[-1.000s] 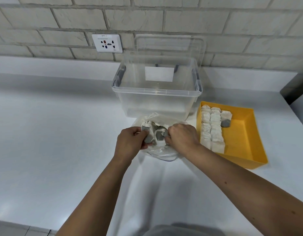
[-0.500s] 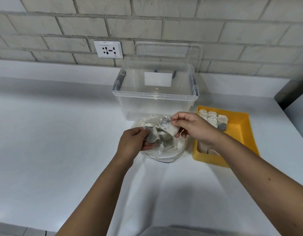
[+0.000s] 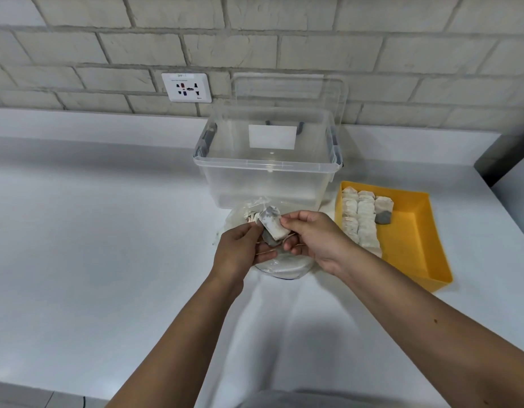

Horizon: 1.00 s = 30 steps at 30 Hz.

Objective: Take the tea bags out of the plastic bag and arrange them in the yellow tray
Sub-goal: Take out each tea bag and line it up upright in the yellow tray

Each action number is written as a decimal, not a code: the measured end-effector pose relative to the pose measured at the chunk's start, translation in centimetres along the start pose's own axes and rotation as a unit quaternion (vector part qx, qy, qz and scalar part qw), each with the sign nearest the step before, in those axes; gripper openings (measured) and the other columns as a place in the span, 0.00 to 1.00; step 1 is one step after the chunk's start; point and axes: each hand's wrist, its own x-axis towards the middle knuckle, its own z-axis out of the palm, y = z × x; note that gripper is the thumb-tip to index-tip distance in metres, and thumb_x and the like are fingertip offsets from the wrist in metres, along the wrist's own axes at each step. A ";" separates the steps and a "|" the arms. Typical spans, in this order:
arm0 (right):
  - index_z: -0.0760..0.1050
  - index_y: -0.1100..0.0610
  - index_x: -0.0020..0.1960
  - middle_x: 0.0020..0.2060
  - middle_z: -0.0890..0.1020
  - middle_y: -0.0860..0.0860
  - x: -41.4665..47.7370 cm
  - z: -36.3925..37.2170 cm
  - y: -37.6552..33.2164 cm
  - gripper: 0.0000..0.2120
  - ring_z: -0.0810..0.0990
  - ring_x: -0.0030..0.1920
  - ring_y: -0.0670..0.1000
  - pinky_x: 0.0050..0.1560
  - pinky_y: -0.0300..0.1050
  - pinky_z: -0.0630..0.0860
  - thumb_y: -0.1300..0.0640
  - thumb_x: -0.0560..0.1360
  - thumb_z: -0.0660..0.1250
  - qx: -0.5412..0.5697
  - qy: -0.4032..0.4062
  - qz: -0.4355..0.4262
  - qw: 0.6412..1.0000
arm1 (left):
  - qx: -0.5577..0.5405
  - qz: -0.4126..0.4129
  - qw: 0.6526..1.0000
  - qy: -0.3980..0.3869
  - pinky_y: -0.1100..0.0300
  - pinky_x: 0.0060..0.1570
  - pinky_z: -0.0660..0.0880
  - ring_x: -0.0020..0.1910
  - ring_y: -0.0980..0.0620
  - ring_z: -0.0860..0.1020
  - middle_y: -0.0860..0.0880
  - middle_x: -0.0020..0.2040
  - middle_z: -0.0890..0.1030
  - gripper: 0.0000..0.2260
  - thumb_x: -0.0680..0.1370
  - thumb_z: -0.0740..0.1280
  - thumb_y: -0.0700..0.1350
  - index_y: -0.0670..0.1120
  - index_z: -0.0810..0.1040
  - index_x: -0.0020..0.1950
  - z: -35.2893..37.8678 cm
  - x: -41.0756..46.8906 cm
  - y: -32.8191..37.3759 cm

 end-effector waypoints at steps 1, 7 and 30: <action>0.76 0.60 0.49 0.35 0.79 0.55 0.1 0.1 0.2 0.02 0.76 0.22 0.46 0.23 0.36 0.70 0.62 0.79 0.65 -0.008 0.013 -0.004 1.000 | -0.003 -0.004 1.000 0.004 0.57 0.48 0.83 0.43 0.48 0.85 0.42 0.47 0.87 0.13 0.84 0.61 0.45 0.40 0.83 0.54 0.1 0.0 -0.1; 0.76 0.62 0.49 0.36 0.78 0.55 0.4 0.3 0.5 0.03 0.75 0.24 0.49 0.23 0.39 0.71 0.61 0.78 0.66 -0.075 0.047 -0.030 0.996 | 0.015 0.012 0.999 0.034 0.57 0.46 0.83 0.38 0.48 0.84 0.45 0.36 0.84 0.16 0.81 0.65 0.50 0.38 0.83 0.47 0.0 0.5 -0.5; 0.83 0.47 0.51 0.49 0.83 0.47 3.7 -3.1 2.0 0.07 0.80 0.51 0.51 0.45 0.43 0.75 0.49 0.74 0.70 -0.662 0.022 -0.143 0.736 | 0.100 0.055 0.989 0.090 0.62 0.37 0.80 0.38 0.46 0.80 0.40 0.39 0.79 0.13 0.79 0.69 0.45 0.34 0.81 0.45 -2.7 3.0 -0.9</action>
